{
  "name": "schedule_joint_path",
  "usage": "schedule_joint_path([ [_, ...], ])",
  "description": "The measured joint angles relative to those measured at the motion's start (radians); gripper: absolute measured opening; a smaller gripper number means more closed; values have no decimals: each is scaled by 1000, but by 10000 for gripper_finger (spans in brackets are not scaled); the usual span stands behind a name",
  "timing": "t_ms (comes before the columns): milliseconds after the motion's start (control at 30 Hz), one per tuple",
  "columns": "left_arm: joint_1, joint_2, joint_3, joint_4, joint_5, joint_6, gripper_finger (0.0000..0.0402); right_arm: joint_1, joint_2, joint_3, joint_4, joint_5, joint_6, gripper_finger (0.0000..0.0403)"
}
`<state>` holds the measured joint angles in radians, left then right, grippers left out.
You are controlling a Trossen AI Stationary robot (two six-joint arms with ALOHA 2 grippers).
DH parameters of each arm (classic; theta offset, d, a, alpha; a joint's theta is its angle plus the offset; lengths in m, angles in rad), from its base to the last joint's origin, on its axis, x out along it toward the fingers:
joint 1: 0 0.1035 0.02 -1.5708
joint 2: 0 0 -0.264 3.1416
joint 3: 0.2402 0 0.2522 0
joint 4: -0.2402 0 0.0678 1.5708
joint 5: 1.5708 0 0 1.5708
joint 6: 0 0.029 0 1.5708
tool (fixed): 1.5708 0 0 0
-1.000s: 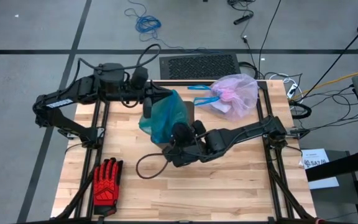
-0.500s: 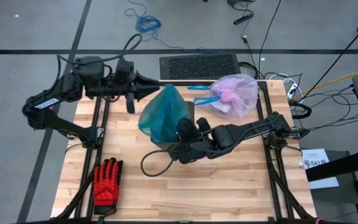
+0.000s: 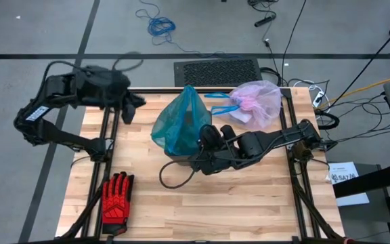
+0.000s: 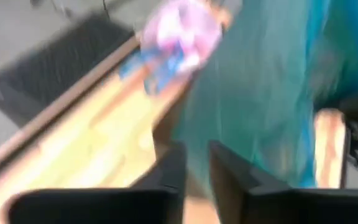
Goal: Place trash/remove bag and relplace
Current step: Insert the blue trash bag into the trash bin
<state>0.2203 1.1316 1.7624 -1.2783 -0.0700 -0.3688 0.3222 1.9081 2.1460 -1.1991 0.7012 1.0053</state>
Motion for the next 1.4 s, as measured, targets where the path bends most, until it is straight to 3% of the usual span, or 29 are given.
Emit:
schedule_joint_path([
  [100,-36,-12,-56,-26,17,-86,10,0,-12,1,-7,6,-4,0],
  [233,-68,-47,-144,-1,40,-179,2,0,-22,1,-10,7,-20,0],
  [667,-141,-28,-492,513,167,-300,1,0,-38,1,-8,4,-30,0],
  [833,-127,29,-518,685,234,-307,0,0,-41,1,-2,0,-30,0],
  [1233,-125,232,-520,692,255,-206,0,0,-41,1,-2,-22,-34,0],
  [1400,-100,231,-512,727,328,-217,0,0,-41,1,-2,-23,-42,0],
])
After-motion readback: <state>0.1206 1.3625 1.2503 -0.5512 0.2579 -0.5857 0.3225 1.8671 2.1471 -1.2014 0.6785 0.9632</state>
